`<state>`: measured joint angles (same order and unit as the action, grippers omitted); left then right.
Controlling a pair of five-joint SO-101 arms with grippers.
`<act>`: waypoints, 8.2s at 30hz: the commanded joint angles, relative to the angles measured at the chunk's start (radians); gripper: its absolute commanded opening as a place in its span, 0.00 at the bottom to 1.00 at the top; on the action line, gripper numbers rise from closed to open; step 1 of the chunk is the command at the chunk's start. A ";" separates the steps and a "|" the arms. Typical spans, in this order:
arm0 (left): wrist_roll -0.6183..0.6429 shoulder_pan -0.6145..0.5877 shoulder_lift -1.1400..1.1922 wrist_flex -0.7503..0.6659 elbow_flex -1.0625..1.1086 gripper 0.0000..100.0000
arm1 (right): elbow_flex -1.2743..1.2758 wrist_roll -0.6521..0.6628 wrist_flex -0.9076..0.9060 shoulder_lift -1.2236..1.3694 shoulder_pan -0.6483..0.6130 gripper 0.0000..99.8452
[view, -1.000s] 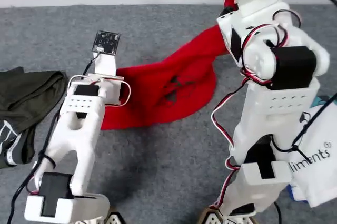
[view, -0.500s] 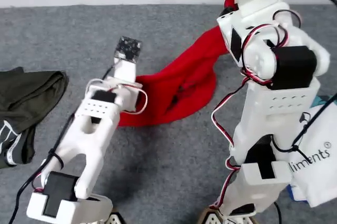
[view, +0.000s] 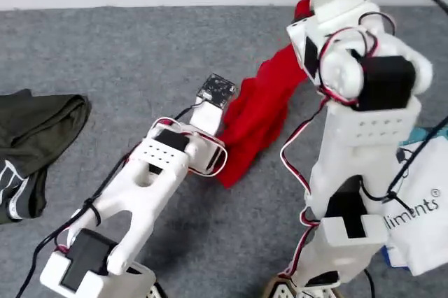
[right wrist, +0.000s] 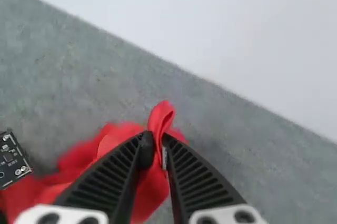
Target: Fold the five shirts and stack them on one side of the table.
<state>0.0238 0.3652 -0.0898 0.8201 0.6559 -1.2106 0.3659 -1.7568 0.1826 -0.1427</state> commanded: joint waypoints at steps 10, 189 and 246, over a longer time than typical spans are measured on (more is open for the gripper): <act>0.017 0.157 -0.035 0.077 0.002 0.16 | 0.060 0.003 -0.038 -0.039 -0.002 0.01; -0.618 -0.663 0.606 0.891 -1.191 0.01 | 1.389 0.078 -0.030 -0.435 -0.028 0.01; -0.640 -0.549 0.542 0.913 -1.036 0.09 | 1.846 0.146 0.171 -0.677 -0.291 0.22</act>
<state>-0.6314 -0.1964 0.5148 1.7331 -0.3475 0.6383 0.5194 -1.6019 -0.4726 -0.4035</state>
